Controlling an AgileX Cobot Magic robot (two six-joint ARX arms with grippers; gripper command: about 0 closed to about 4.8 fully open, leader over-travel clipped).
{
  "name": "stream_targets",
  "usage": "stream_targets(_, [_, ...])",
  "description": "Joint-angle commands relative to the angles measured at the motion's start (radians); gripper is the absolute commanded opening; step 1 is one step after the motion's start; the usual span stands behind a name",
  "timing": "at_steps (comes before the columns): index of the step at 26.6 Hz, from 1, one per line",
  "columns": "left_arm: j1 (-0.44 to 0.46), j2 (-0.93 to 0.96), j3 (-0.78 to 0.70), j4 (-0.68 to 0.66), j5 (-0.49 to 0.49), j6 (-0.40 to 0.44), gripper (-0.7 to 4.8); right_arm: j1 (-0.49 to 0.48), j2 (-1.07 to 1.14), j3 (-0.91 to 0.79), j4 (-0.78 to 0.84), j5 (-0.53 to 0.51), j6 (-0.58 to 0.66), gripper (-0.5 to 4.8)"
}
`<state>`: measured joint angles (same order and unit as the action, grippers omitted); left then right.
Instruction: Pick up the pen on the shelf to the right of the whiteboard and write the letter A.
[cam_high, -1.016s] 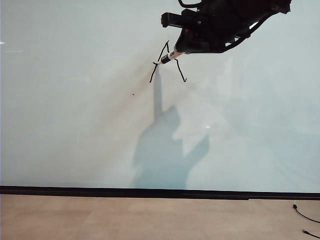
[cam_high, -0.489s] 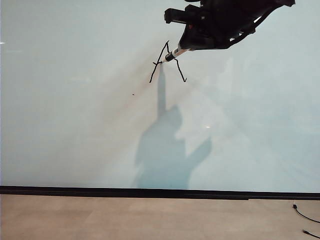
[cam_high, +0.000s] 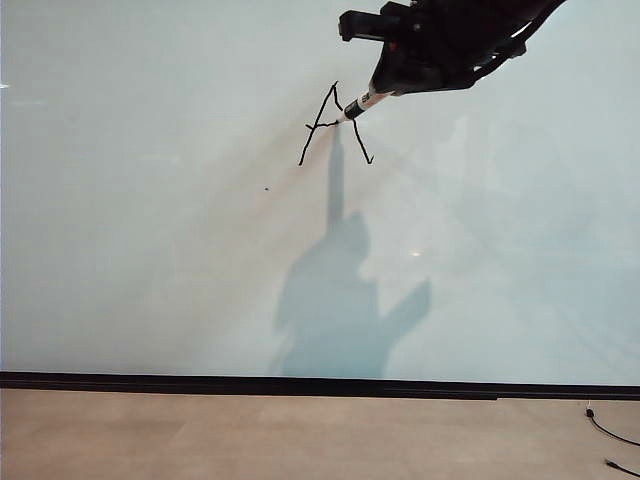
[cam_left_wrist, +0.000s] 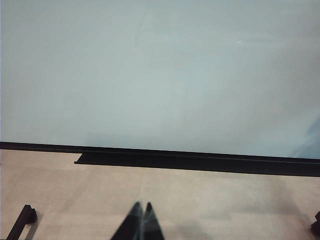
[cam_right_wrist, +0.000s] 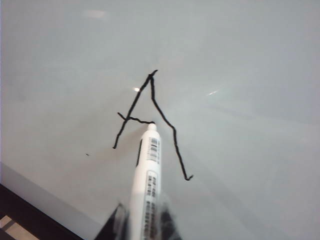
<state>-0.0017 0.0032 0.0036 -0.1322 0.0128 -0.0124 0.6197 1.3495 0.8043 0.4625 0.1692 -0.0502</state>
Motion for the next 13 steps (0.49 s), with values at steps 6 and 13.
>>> stream_targets(6, [0.000, 0.000, 0.003, 0.006, 0.003, 0.005, -0.05, -0.002, -0.036, -0.023, 0.003, 0.047, -0.004, -0.05])
stream_targets(13, [0.000, 0.000, 0.003, 0.006, 0.003, 0.005, -0.05, -0.002, -0.047, -0.024, -0.012, 0.064, -0.007, -0.05])
